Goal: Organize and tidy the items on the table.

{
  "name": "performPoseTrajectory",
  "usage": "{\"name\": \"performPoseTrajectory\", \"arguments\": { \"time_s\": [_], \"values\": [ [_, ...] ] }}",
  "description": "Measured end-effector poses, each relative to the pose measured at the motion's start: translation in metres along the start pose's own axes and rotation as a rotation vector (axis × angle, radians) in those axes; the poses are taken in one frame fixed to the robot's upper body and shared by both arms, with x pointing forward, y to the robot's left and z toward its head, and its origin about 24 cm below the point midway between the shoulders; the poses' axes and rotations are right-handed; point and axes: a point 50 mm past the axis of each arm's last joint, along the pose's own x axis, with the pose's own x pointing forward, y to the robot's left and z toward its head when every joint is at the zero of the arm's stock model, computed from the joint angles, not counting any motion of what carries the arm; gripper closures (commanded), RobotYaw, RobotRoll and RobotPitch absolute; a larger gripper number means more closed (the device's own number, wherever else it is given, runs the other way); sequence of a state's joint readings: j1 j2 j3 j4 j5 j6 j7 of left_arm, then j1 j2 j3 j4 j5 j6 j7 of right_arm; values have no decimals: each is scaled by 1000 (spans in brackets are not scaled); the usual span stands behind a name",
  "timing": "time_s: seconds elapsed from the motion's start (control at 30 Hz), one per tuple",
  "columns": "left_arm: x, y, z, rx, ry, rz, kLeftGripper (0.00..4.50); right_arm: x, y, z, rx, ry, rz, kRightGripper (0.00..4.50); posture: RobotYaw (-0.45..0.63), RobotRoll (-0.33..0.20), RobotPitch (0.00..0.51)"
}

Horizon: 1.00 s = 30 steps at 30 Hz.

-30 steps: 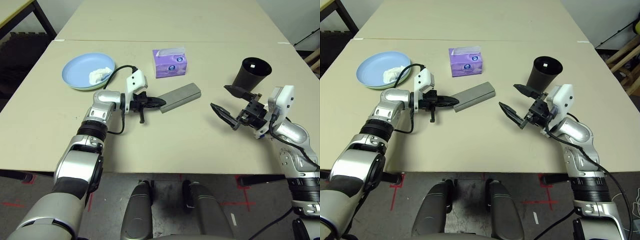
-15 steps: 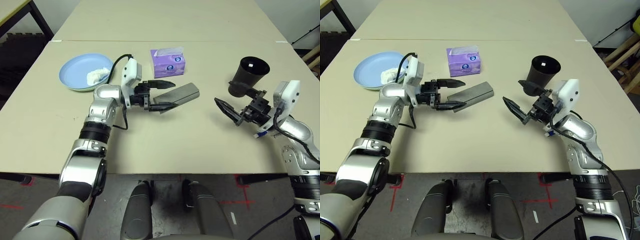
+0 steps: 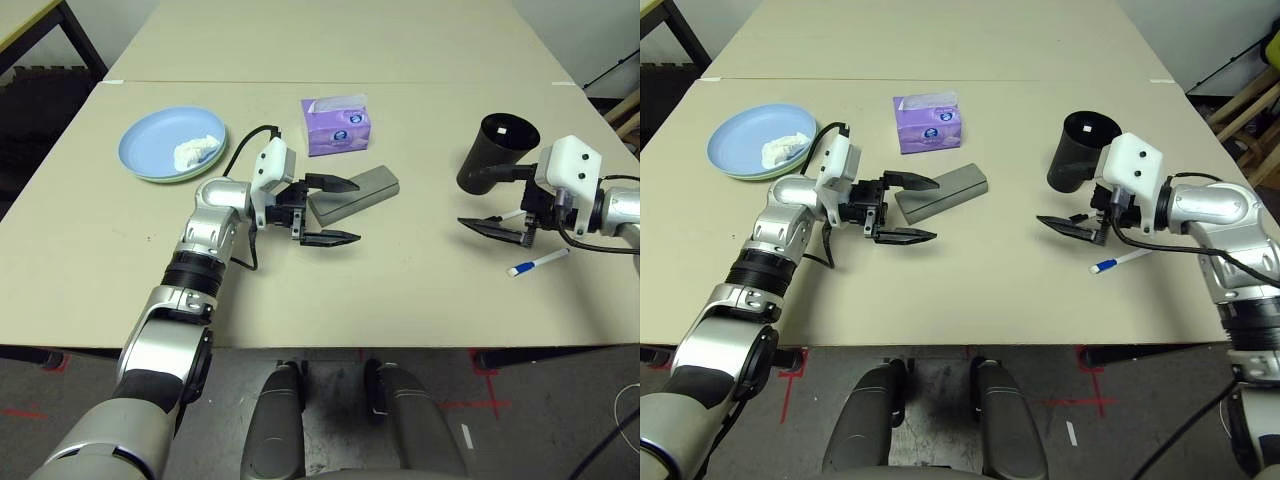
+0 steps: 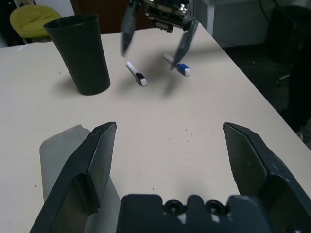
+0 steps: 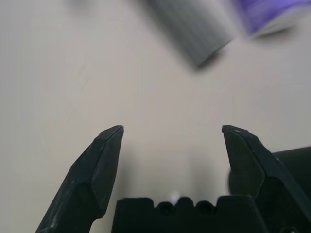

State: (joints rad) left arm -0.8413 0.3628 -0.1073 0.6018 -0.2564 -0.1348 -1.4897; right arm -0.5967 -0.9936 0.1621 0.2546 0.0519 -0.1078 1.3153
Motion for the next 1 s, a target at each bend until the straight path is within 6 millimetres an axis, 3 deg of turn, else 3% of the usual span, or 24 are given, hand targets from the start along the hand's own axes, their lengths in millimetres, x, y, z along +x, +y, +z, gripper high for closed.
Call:
{"name": "performPoseTrajectory", "arguments": {
  "time_s": [0.33,1.0],
  "values": [
    [-3,-2,-5,-11,17,13,37,-17,-8,-11,-156,363,302,0,91,0,201],
    [-2,-3,-5,-11,22,27,37,1,6,-10,-272,405,444,0,91,0,218]
  ]
}}
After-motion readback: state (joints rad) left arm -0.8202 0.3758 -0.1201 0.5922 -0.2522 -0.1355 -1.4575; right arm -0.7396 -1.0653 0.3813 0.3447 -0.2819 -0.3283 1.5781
